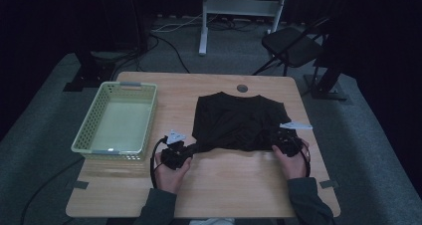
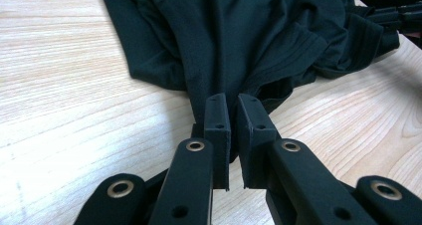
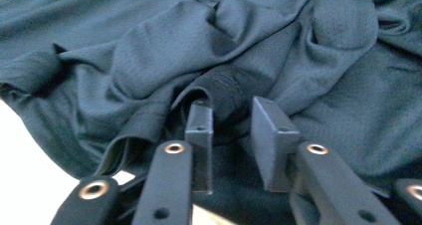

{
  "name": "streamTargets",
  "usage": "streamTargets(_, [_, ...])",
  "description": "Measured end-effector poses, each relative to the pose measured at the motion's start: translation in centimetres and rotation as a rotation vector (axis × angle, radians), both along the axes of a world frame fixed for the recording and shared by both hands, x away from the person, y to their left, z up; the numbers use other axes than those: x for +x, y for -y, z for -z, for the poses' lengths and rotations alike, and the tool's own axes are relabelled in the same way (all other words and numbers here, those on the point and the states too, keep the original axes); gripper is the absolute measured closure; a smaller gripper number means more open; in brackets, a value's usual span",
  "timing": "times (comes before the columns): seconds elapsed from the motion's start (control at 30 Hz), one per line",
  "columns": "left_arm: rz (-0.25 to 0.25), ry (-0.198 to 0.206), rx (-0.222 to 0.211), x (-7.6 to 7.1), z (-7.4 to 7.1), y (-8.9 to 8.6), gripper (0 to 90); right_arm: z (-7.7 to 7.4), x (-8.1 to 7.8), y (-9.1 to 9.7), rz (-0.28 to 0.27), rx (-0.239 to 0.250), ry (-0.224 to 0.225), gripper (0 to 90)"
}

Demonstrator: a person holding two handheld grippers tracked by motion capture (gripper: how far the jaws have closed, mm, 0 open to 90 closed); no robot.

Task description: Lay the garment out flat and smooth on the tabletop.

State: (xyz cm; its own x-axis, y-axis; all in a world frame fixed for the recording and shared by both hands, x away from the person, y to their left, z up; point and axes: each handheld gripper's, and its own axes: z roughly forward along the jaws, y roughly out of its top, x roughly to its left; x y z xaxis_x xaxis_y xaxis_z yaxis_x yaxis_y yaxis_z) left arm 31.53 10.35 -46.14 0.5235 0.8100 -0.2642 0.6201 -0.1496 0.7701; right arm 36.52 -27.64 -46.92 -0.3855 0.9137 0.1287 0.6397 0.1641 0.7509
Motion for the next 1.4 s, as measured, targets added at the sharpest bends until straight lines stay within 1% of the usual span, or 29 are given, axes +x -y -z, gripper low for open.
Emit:
streamTargets(0.1, [-0.003, 0.001, 0.000, -0.1, 0.0, -0.3, 84.8, -0.3, 0.4, 0.1, 0.004, -0.008, 0.001, 84.4])
streamTargets(0.13, [-0.007, 0.002, -0.003, -0.2, -0.1, -0.4, 84.8, -0.4, 0.4, 0.2, 0.005, -0.006, 0.005, 85.8])
streamTargets(0.2, [-0.009, 0.004, -0.003, -0.3, -0.1, -0.6, 84.8, -0.8, 0.4, 0.4, 0.002, -0.003, 0.010, 86.5])
streamTargets(0.3, [-0.017, 0.007, -0.003, -0.5, -0.2, -1.0, 84.8, -1.8, -0.1, 0.6, -0.002, -0.001, 0.040, 86.8])
streamTargets(0.4, [-0.028, 0.007, -0.007, -0.7, -0.3, -1.4, 84.8, -3.0, -0.9, 0.9, -0.007, 0.004, 0.070, 86.7])
streamTargets(0.53, [-0.039, 0.007, -0.013, -0.9, -0.3, -1.9, 84.8, -4.6, -1.8, 1.0, -0.018, -0.022, 0.104, 86.6])
streamTargets(0.6, [-0.040, 0.010, -0.012, -1.1, -0.3, -2.1, 84.8, -5.1, -2.1, 1.1, -0.023, -0.036, 0.112, 86.5])
streamTargets(0.63, [-0.042, 0.010, -0.015, -1.1, -0.3, -2.2, 84.8, -5.2, -2.2, 1.1, -0.027, -0.035, 0.112, 86.5])
streamTargets(0.8, [-0.050, 0.013, -0.016, -1.5, -0.4, -2.4, 84.8, -5.1, -2.4, 0.5, -0.051, -0.038, 0.103, 86.4])
streamTargets(0.87, [-0.051, 0.015, -0.017, -1.6, -0.5, -2.6, 84.8, -4.8, -2.3, 0.1, -0.071, -0.037, 0.094, 86.3])
streamTargets(0.93, [-0.053, 0.018, -0.019, -1.7, -0.5, -2.7, 84.9, -4.7, -2.3, -0.2, -0.081, -0.041, 0.088, 86.2])
streamTargets(0.97, [-0.052, 0.017, -0.018, -1.7, -0.5, -2.7, 84.8, -4.2, -2.0, -0.9, -0.104, -0.050, 0.072, 86.1])
streamTargets(1.0, [-0.054, 0.017, -0.020, -1.9, -0.5, -2.7, 84.8, -4.0, -1.8, -1.2, -0.112, -0.051, 0.063, 86.1])
streamTargets(1.07, [-0.056, 0.015, -0.022, -1.9, -0.5, -2.7, 84.8, -3.6, -1.3, -1.6, -0.125, -0.054, 0.048, 86.2])
streamTargets(1.1, [-0.056, 0.014, -0.024, -1.9, -0.5, -2.8, 84.8, -3.6, -1.3, -1.6, -0.125, -0.054, 0.048, 86.2])
streamTargets(1.13, [-0.055, 0.013, -0.024, -1.9, -0.4, -2.8, 84.8, -3.1, -0.9, -2.1, -0.137, -0.056, 0.033, 86.2])
streamTargets(1.23, [-0.053, 0.012, -0.023, -1.8, -0.3, -2.8, 84.8, -2.8, -0.6, -2.4, -0.145, -0.058, 0.025, 86.1])
streamTargets(1.27, [-0.053, 0.013, -0.022, -1.8, -0.3, -2.8, 84.8, -2.6, -0.4, -2.6, -0.153, -0.062, 0.015, 85.4])
streamTargets(1.3, [-0.055, 0.013, -0.022, -1.8, -0.3, -2.8, 84.8, -2.6, -0.2, -2.7, -0.161, -0.055, 0.008, 80.8])
streamTargets(1.37, [-0.058, 0.012, -0.024, -1.8, -0.2, -2.8, 84.8, -2.8, -0.3, -2.6, -0.164, -0.039, 0.012, 76.2])
streamTargets(1.4, [-0.058, 0.012, -0.024, -1.8, -0.2, -2.8, 84.8, -2.8, -0.3, -2.6, -0.164, -0.039, 0.012, 76.2])
